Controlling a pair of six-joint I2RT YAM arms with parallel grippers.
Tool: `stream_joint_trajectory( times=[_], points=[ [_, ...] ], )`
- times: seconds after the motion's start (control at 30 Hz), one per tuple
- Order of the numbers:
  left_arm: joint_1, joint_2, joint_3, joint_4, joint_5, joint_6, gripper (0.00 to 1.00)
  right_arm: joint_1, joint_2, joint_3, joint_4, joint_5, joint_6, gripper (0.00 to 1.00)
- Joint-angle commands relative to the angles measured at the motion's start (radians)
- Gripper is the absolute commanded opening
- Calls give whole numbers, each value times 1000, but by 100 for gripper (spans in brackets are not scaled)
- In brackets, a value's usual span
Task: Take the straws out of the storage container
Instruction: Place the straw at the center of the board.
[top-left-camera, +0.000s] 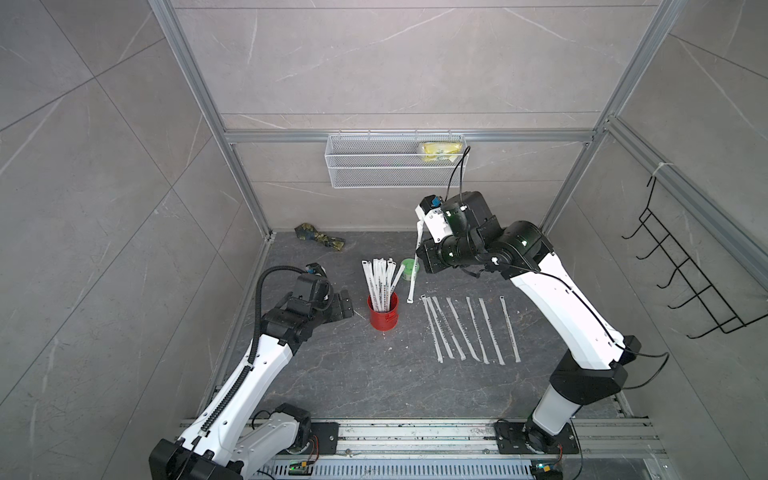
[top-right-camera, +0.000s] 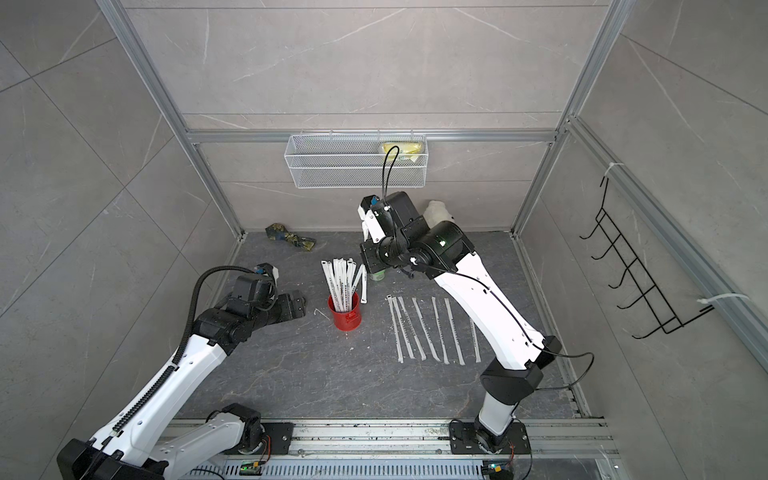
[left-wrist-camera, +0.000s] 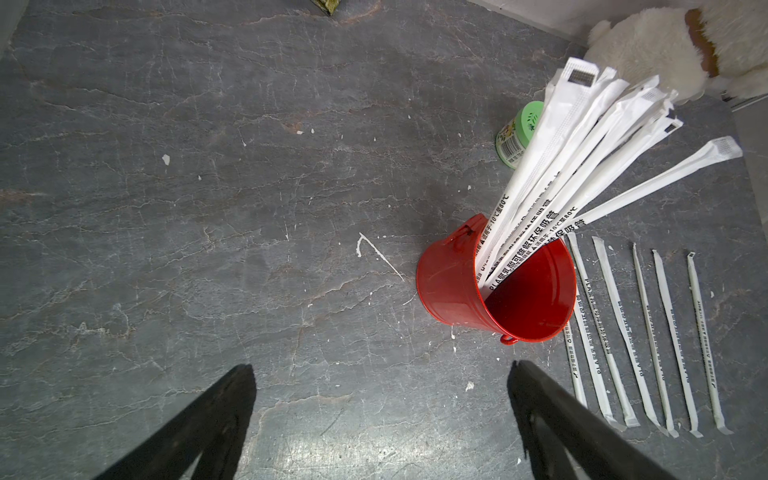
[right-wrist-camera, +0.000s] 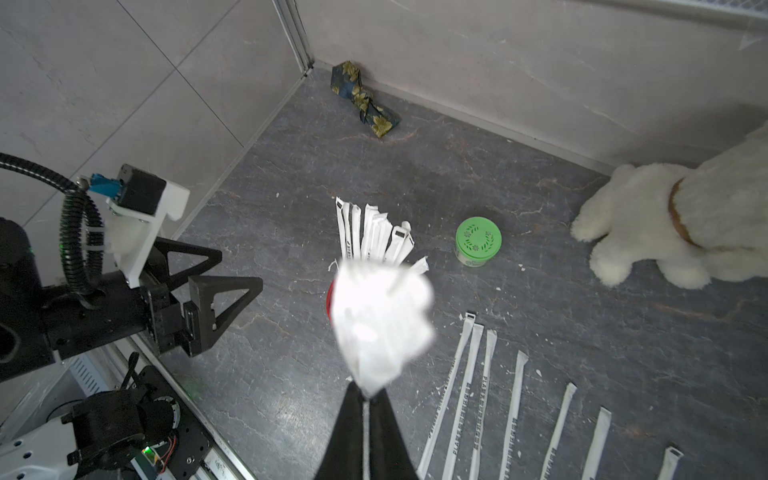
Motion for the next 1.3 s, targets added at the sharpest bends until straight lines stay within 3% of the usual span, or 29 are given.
stream_joint_trajectory(
  times=[0.0,0.1,0.27,0.73,1.27],
  points=[
    [4,9,32,14,-40,45,99,0,59,104,-175,-2,-8,8],
    [3,25,34,11,-33,52,99,0,87,158,-240,4,-7,7],
    [2,56,51,-6,-14,53,99,0,79,85,-237,-22,-4,7],
    [2,57,66,-16,25,42,99,-6,10,-294,-148,-31,45,7],
    [2,49,69,-21,25,36,99,-75,160,-346,-115,-103,76,8]
  ],
)
